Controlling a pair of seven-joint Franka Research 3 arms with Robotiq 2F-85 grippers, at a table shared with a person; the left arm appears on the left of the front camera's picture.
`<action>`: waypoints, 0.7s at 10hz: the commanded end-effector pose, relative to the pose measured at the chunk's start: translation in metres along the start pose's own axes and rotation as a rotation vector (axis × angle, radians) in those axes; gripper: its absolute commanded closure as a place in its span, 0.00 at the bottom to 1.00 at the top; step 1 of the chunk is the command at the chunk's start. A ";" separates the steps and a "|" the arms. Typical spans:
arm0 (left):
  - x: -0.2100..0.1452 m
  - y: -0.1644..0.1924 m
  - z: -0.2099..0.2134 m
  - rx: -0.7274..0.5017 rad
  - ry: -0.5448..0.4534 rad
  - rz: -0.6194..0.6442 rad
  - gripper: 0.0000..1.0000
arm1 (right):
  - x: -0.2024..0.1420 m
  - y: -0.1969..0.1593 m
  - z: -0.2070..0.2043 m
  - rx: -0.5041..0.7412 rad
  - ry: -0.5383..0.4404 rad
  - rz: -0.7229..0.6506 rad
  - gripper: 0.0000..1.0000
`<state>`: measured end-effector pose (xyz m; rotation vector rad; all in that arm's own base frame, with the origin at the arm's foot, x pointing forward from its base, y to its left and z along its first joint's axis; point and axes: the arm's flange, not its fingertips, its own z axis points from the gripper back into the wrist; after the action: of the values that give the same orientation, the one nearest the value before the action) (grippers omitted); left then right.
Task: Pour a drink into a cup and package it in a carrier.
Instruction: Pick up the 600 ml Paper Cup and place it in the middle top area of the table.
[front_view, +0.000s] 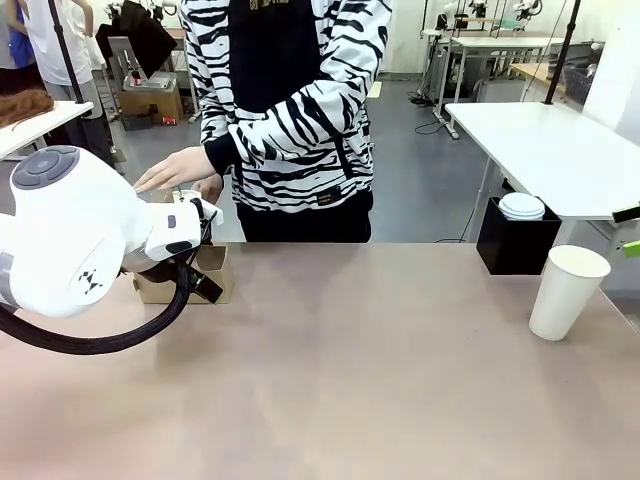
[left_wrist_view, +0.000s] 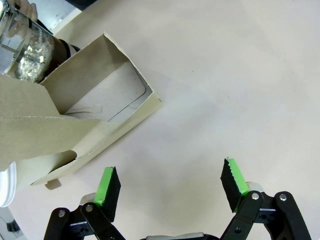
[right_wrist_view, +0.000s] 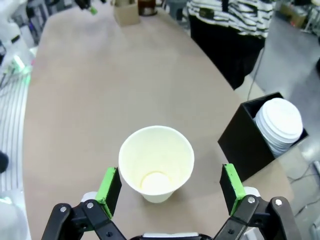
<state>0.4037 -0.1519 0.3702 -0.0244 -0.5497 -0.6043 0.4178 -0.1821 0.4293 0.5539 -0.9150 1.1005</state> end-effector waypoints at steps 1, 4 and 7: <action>0.000 0.000 0.000 -0.001 -0.001 0.000 0.00 | -0.038 -0.005 0.023 -0.049 -0.193 -0.026 0.00; 0.000 0.000 0.000 -0.001 -0.001 0.000 0.00 | -0.089 -0.004 0.030 -0.047 -0.329 -0.063 0.00; 0.000 0.000 0.000 -0.001 -0.001 0.000 0.00 | -0.136 -0.004 0.003 -0.043 -0.408 -0.085 0.00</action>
<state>0.4037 -0.1518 0.3703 -0.0243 -0.5500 -0.6041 0.3856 -0.2496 0.3217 0.7877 -1.1994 0.8837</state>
